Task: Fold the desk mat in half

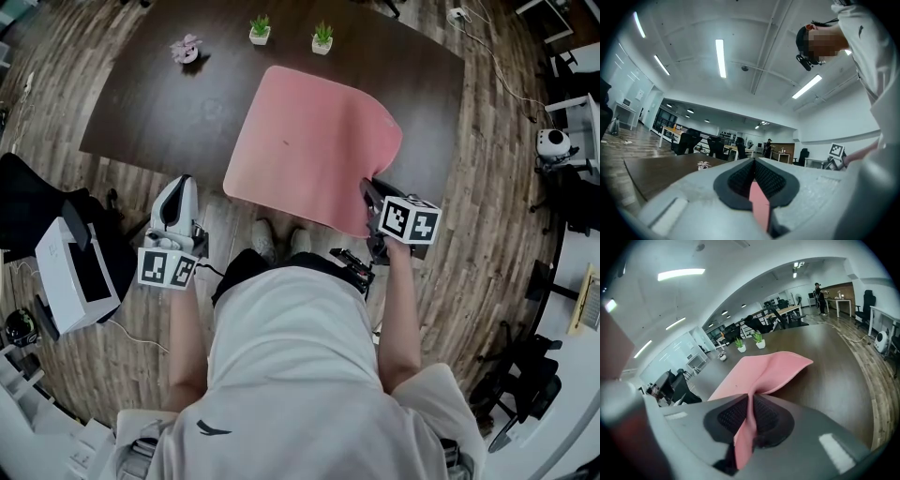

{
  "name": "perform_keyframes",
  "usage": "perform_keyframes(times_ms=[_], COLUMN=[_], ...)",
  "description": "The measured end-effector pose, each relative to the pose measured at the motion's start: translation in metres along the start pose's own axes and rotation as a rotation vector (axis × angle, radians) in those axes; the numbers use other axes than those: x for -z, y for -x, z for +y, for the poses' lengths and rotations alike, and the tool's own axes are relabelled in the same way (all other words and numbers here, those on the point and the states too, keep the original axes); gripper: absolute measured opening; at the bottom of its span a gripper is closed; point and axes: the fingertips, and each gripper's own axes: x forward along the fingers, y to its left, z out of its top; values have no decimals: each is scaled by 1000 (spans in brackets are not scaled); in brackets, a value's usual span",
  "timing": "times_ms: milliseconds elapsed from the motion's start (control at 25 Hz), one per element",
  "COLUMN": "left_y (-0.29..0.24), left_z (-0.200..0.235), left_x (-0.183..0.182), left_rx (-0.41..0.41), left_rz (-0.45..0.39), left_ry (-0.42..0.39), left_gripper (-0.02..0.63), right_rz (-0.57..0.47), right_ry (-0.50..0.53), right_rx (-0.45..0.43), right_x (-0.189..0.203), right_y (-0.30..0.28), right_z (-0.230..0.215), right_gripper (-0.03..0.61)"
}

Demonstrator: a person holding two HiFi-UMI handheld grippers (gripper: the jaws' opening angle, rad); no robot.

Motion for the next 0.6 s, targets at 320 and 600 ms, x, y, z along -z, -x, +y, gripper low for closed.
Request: perform_keyframes(times_ms=[320,600], left_y=[14,25], left_z=[20,40], left_x=[-3,-3], left_rx=[-51,-101], left_rz=[-2,4], left_ry=[0,2], left_gripper=[3,4], right_rz=[10,57], right_ry=[56,98], right_rx=[-120,-193], right_x=[-24,-32], right_y=[-32,-73], right_z=[57,96], right_gripper=[31,31])
